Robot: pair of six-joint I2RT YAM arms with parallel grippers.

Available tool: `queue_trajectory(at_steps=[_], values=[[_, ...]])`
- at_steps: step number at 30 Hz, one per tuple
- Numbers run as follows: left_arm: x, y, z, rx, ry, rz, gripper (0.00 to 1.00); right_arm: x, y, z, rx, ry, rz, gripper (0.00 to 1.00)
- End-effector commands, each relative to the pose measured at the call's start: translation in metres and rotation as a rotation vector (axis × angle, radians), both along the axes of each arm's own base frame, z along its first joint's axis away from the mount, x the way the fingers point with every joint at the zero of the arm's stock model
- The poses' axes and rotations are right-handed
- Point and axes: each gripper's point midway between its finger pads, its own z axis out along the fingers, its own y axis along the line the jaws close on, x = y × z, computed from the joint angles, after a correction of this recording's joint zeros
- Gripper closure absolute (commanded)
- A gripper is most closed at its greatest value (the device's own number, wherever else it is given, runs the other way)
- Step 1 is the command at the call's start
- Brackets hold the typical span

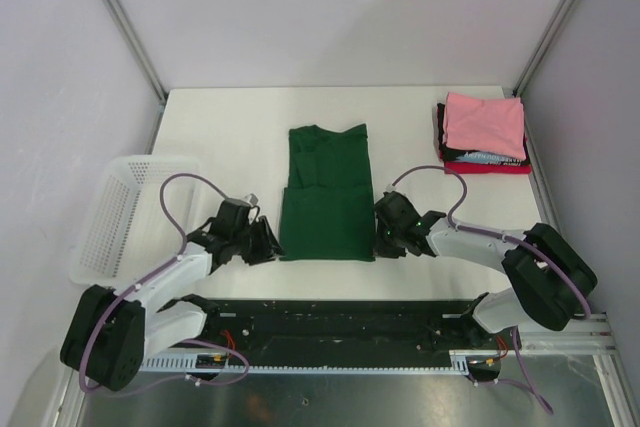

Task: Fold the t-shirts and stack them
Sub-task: Grab one side of the 2/3 rectangular tshirt with both arms

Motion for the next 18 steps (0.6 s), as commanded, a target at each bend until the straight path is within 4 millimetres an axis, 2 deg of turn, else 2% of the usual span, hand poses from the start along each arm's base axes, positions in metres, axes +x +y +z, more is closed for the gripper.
queue_trajectory(at_steps=[1, 18], values=[[0.001, 0.001, -0.010, 0.039, -0.009, -0.015, 0.59, -0.020, -0.022, -0.019, -0.098, 0.074, -0.003, 1.00], [-0.003, 0.002, -0.031, 0.138, 0.017, 0.010, 0.70, -0.020, -0.022, -0.019, -0.092, 0.071, -0.001, 1.00]])
